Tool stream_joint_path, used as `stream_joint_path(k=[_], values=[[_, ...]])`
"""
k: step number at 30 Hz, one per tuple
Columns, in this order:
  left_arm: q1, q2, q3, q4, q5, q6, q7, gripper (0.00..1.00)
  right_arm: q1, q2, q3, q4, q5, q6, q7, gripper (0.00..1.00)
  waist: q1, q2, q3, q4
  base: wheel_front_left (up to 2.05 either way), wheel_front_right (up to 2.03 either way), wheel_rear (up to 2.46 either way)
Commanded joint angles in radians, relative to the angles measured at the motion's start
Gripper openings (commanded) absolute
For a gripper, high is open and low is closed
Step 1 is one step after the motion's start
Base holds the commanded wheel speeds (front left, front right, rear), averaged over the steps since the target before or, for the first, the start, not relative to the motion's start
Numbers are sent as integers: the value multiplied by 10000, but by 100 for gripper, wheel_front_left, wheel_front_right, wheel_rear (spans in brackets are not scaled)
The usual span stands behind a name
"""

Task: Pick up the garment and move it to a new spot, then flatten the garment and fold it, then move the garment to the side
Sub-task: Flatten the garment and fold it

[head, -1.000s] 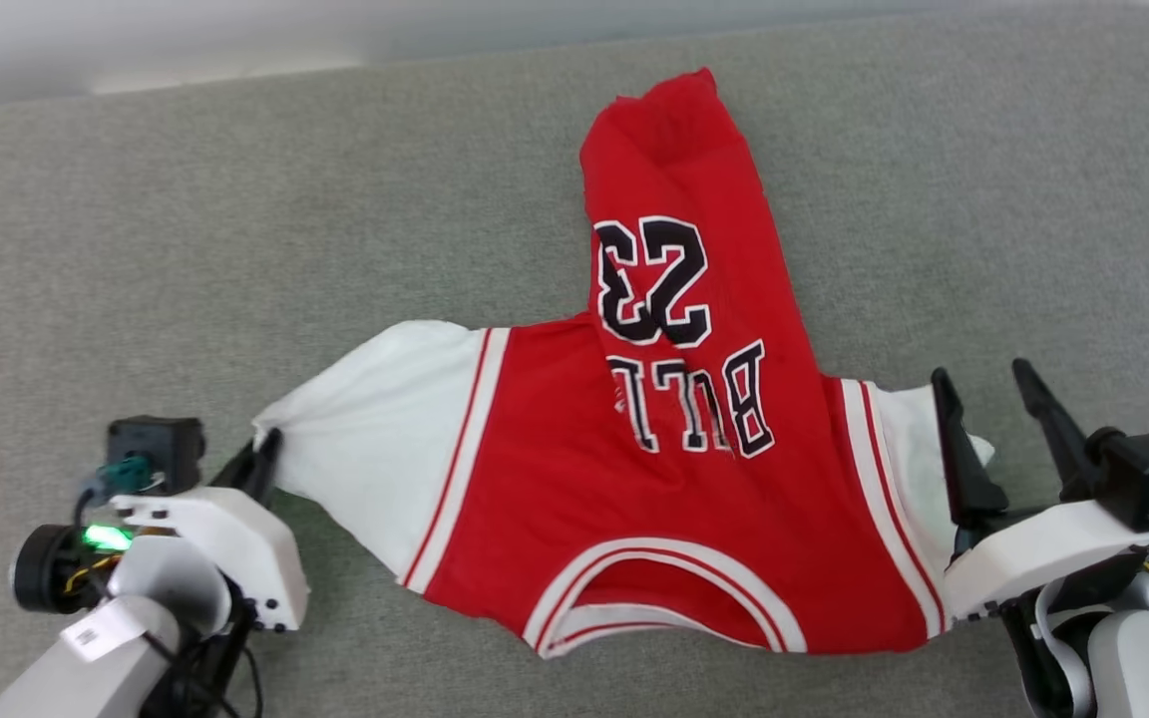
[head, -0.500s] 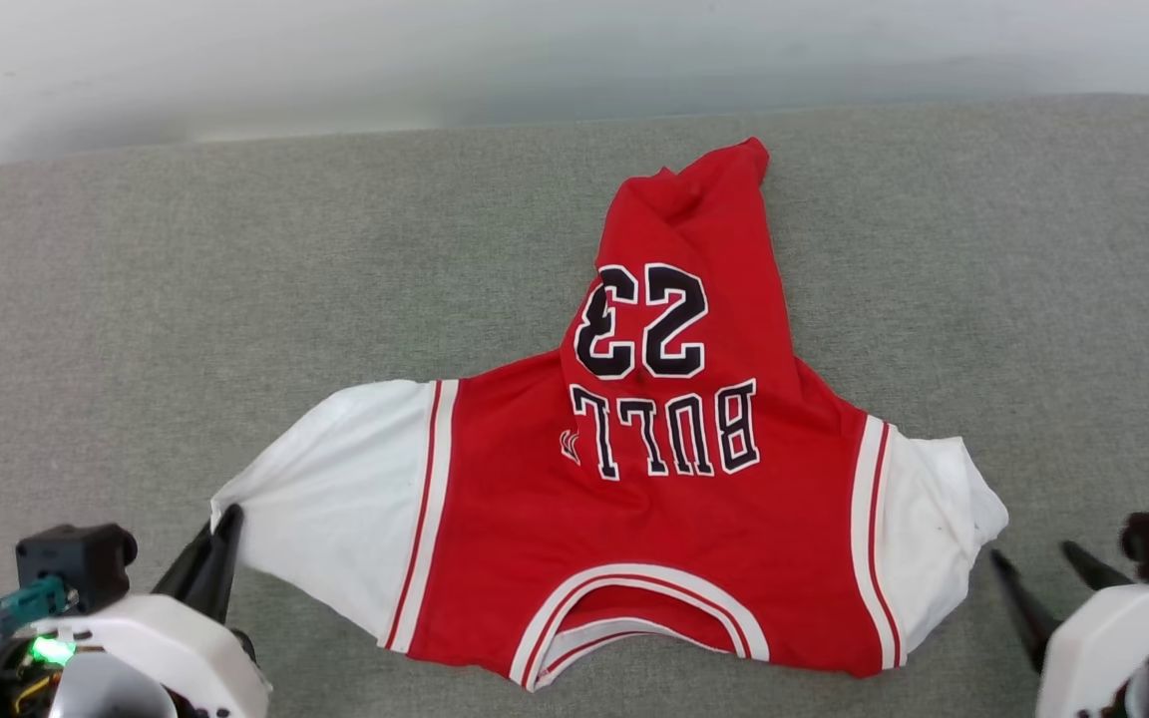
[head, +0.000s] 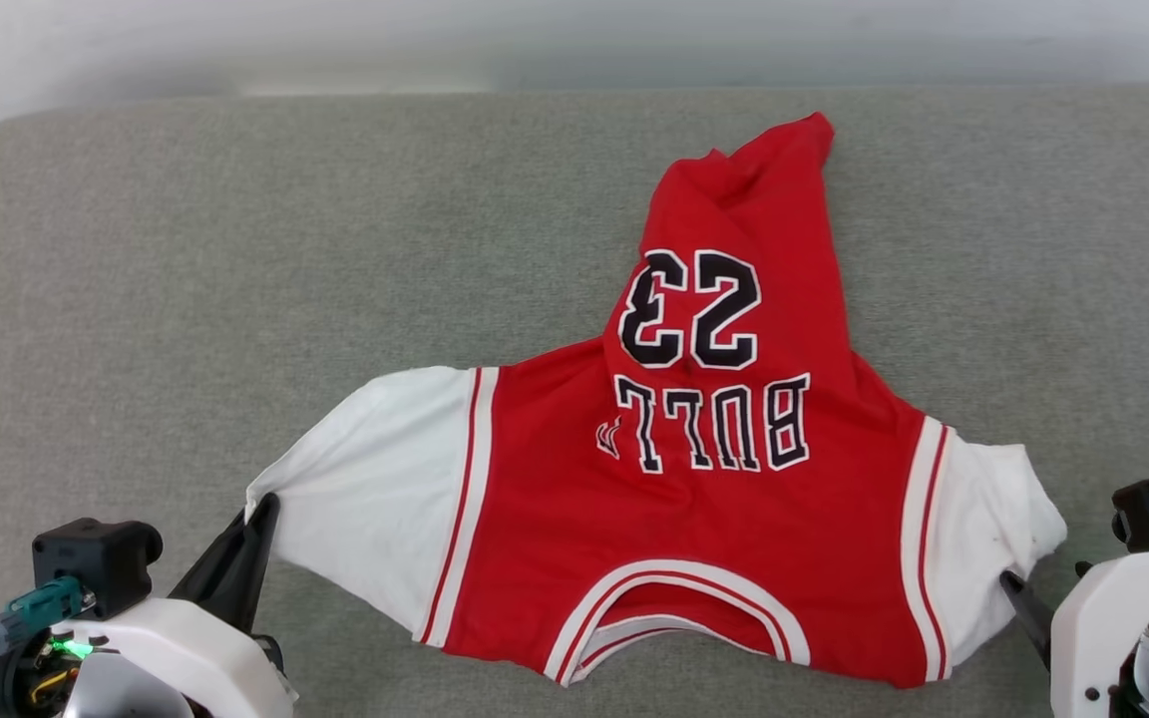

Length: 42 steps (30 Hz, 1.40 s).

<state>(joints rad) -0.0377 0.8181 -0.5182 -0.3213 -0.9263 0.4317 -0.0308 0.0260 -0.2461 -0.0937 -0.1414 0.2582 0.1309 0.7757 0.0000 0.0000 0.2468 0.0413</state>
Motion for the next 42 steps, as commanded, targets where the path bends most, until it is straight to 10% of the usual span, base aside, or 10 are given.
stream_joint_path(k=[1,13,14,15,17,42], values=[[-154,17,-22,-39,82,-2,9,0,-223,-110,51,192,-87,-3,-7,100,0,0,136,160,0,0,0],[-457,-155,-110,159,51,-172,42,0,-642,-253,1370,1846,-139,21,-334,100,0,0,472,557,0,0,0],[-466,-167,-111,186,35,-181,37,0,-620,-271,1536,1948,-76,33,-327,80,0,0,468,559,0,0,0],[-465,-179,-117,216,21,-204,33,0,-610,-310,1664,2023,-41,53,-339,17,0,0,453,558,0,0,0],[-459,-185,-123,254,7,-219,35,0,-610,-339,1732,2080,-7,55,-362,0,0,0,421,550,0,0,0],[-1996,1716,2448,-1725,55,-71,-473,0,-4219,-2247,-268,-1609,2761,-6,-28,0,0,0,-958,-819,0,0,0]])
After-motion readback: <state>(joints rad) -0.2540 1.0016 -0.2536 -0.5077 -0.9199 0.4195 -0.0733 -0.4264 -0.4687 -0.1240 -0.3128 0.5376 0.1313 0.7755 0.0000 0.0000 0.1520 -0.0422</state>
